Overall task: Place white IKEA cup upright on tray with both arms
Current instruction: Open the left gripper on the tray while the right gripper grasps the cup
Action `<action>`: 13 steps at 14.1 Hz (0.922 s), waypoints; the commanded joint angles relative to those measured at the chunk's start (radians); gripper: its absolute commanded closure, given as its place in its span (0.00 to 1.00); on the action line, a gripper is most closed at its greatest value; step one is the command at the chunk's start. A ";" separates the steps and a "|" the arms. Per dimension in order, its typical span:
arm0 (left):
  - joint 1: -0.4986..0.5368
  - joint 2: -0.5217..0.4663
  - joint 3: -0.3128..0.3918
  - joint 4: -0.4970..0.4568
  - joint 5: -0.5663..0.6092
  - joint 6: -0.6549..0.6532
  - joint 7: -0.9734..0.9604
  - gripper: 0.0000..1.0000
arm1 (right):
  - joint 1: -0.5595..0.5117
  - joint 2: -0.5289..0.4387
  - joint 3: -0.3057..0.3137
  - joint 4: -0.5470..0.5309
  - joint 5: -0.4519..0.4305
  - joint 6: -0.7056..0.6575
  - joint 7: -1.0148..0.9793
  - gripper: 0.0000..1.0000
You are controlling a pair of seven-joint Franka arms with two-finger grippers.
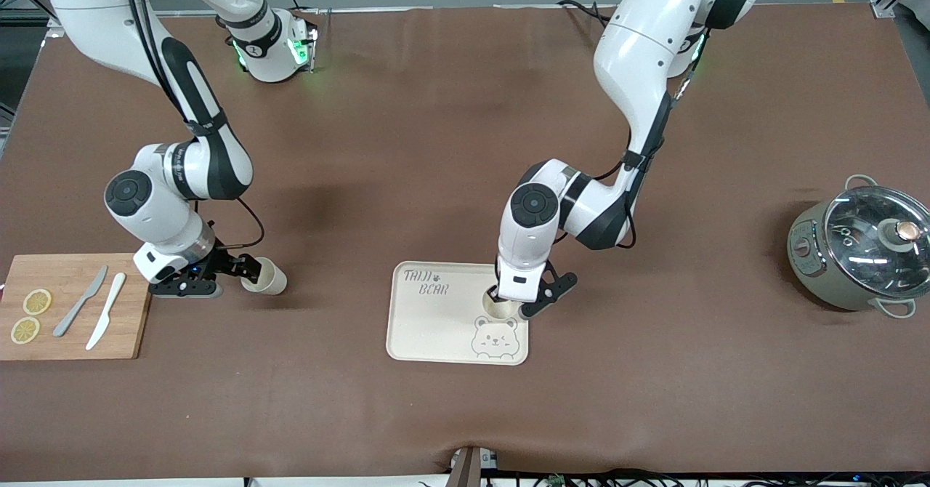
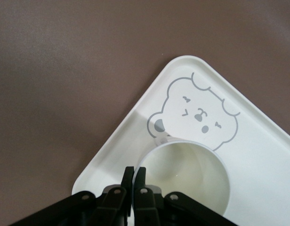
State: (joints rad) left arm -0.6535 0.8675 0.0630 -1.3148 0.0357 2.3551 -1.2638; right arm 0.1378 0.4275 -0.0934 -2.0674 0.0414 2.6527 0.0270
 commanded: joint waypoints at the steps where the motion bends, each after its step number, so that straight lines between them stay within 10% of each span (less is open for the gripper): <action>1: -0.012 0.015 0.014 0.023 0.009 0.004 -0.025 1.00 | 0.011 0.011 -0.006 -0.011 0.006 0.027 -0.010 0.00; 2: -0.012 0.015 0.015 0.023 0.009 0.004 -0.023 1.00 | 0.011 0.017 -0.006 -0.011 0.006 0.041 -0.010 0.00; 4: -0.011 0.015 0.015 0.022 0.015 0.004 -0.013 0.25 | 0.011 0.036 -0.006 -0.011 0.006 0.065 -0.010 0.00; 6: -0.021 0.015 0.023 0.020 0.027 0.004 -0.014 0.00 | 0.011 0.045 -0.006 -0.011 0.008 0.078 -0.010 0.00; 12: -0.028 0.008 0.024 0.020 0.055 -0.006 -0.023 0.00 | 0.022 0.043 -0.005 -0.010 0.006 0.072 -0.010 0.00; 13: -0.028 0.007 0.024 0.020 0.055 -0.010 -0.023 0.00 | 0.023 0.043 -0.005 -0.010 0.008 0.069 -0.003 0.15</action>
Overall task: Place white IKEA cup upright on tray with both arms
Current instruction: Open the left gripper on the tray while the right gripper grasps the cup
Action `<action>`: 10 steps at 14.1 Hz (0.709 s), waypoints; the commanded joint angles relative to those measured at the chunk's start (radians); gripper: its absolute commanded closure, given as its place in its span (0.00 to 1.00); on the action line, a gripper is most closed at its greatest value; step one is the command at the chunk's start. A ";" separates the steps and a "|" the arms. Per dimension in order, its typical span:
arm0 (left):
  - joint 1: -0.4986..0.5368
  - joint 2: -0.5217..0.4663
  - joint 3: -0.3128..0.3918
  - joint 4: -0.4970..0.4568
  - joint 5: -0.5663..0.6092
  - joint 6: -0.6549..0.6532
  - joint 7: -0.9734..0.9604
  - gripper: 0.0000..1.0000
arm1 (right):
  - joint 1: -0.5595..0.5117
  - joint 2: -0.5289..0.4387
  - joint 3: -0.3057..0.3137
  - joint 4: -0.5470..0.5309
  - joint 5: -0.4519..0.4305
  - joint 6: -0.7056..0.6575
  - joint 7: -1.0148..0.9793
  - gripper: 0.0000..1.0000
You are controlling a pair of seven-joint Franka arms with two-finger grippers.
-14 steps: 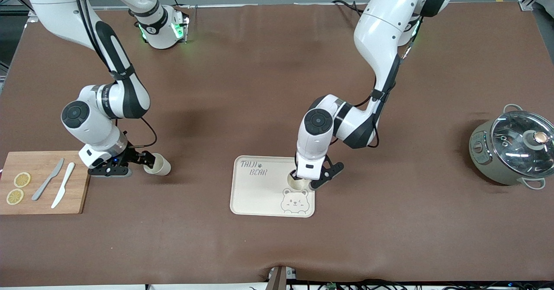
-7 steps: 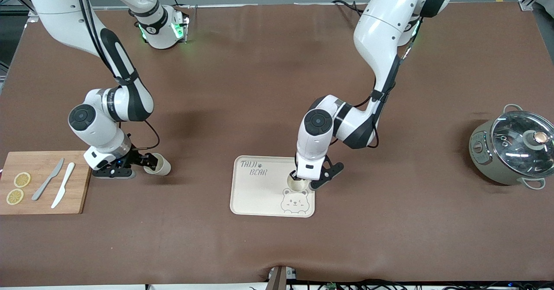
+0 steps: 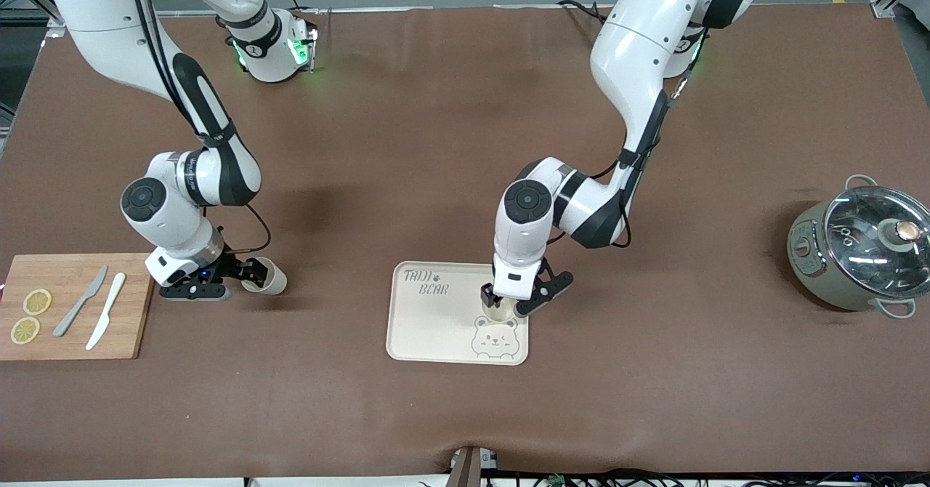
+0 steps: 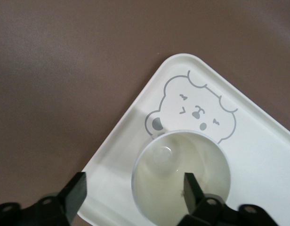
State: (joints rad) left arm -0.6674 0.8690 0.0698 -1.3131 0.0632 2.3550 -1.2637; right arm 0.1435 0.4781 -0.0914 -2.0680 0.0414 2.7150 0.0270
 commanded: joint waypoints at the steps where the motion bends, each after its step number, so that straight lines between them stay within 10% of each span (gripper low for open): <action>1: -0.014 0.005 0.018 0.018 0.027 -0.009 -0.023 0.00 | 0.021 -0.009 -0.007 -0.007 0.008 0.005 0.002 0.30; 4: -0.014 0.002 0.018 0.017 0.027 -0.013 -0.022 0.00 | 0.022 -0.010 -0.007 -0.007 0.009 0.000 0.005 0.64; 10: 0.000 -0.070 0.004 0.020 0.018 -0.149 -0.003 0.00 | 0.028 -0.022 -0.007 -0.007 0.014 -0.008 0.005 1.00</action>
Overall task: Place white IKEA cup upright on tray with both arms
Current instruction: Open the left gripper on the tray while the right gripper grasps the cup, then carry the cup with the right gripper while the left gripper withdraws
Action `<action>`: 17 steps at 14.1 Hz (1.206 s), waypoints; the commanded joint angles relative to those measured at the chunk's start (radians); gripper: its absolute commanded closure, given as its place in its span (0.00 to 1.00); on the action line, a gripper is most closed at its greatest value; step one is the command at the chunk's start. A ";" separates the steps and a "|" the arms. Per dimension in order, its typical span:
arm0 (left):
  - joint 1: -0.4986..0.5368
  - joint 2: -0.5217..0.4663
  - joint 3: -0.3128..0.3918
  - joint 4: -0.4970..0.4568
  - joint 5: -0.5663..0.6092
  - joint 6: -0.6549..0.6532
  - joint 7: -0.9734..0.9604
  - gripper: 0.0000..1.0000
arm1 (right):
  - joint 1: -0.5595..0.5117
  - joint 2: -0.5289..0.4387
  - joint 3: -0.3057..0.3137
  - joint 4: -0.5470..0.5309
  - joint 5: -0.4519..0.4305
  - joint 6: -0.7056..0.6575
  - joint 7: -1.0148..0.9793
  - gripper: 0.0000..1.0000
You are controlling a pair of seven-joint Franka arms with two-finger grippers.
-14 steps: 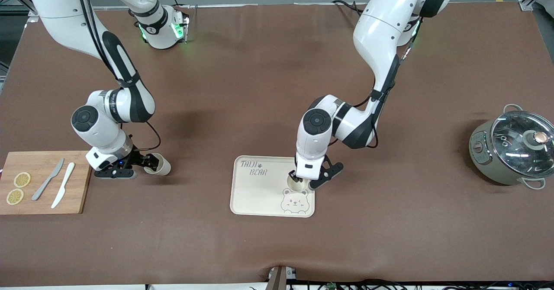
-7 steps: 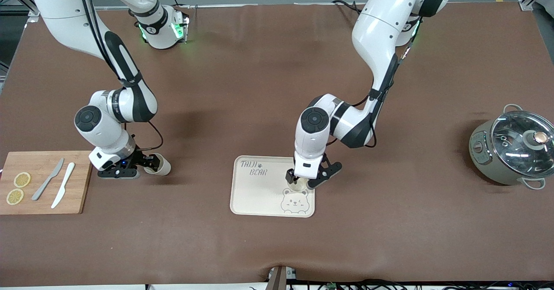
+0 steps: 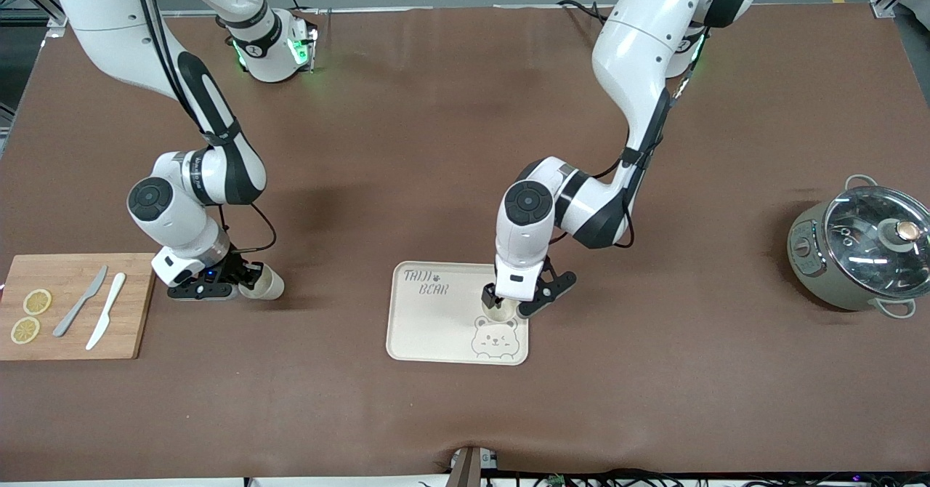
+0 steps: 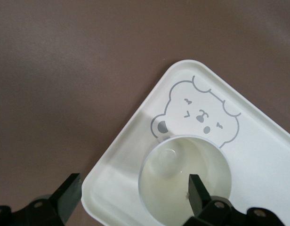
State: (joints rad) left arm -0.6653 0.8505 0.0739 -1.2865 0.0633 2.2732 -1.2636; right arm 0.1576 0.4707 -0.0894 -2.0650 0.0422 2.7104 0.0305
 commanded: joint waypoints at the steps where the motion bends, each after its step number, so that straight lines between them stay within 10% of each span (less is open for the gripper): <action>1: -0.002 -0.074 -0.003 -0.007 0.015 -0.092 0.000 0.00 | 0.019 -0.017 -0.009 -0.007 0.013 -0.003 0.000 1.00; 17: 0.309 -0.335 0.007 -0.020 -0.100 -0.425 0.660 0.00 | 0.166 -0.158 0.002 0.193 0.022 -0.458 0.262 1.00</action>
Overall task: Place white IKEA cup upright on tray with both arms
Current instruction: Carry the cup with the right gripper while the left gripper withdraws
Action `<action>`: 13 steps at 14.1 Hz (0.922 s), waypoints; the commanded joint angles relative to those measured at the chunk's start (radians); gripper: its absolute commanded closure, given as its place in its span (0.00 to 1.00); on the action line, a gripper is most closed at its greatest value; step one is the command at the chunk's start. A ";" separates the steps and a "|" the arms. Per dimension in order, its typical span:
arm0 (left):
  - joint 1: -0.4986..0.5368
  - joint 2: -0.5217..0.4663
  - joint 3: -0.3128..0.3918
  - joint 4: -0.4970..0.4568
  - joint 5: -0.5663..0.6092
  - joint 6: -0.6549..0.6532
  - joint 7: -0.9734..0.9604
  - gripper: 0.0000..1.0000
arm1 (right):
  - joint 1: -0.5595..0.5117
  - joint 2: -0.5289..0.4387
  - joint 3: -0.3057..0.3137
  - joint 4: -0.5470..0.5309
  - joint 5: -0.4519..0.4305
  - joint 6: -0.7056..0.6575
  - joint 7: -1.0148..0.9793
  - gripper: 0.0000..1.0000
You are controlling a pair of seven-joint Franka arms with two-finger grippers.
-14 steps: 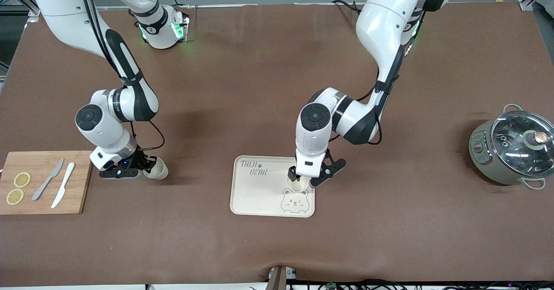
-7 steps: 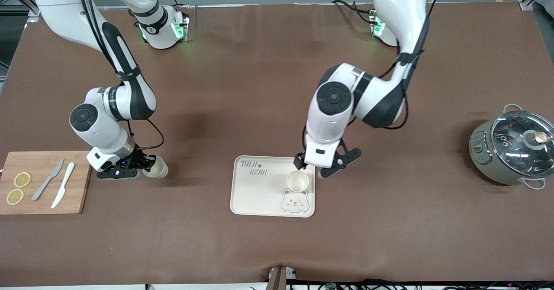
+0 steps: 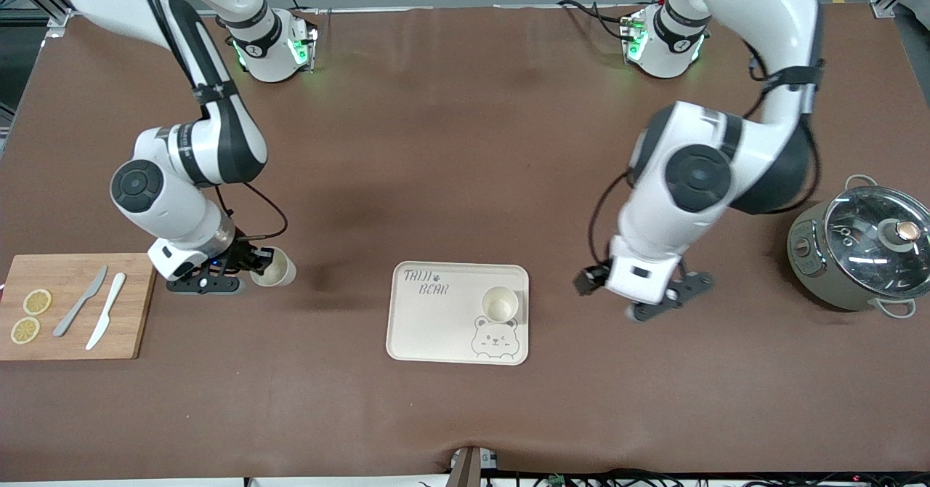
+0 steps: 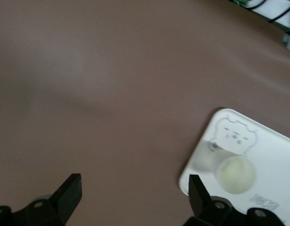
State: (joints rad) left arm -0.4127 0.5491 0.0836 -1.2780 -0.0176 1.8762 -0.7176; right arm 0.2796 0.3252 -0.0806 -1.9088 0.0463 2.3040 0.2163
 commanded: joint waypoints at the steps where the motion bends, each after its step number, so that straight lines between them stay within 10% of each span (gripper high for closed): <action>1: 0.096 -0.047 -0.004 -0.029 -0.019 -0.051 0.194 0.00 | 0.073 -0.011 -0.007 0.062 0.018 -0.070 0.127 1.00; 13: 0.341 -0.279 -0.007 -0.234 -0.032 -0.163 0.718 0.00 | 0.322 0.147 -0.011 0.293 0.103 -0.058 0.578 1.00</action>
State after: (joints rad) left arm -0.0655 0.3500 0.0801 -1.4111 -0.0308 1.6992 -0.0180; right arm 0.5675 0.3941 -0.0780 -1.7067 0.1350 2.2534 0.7398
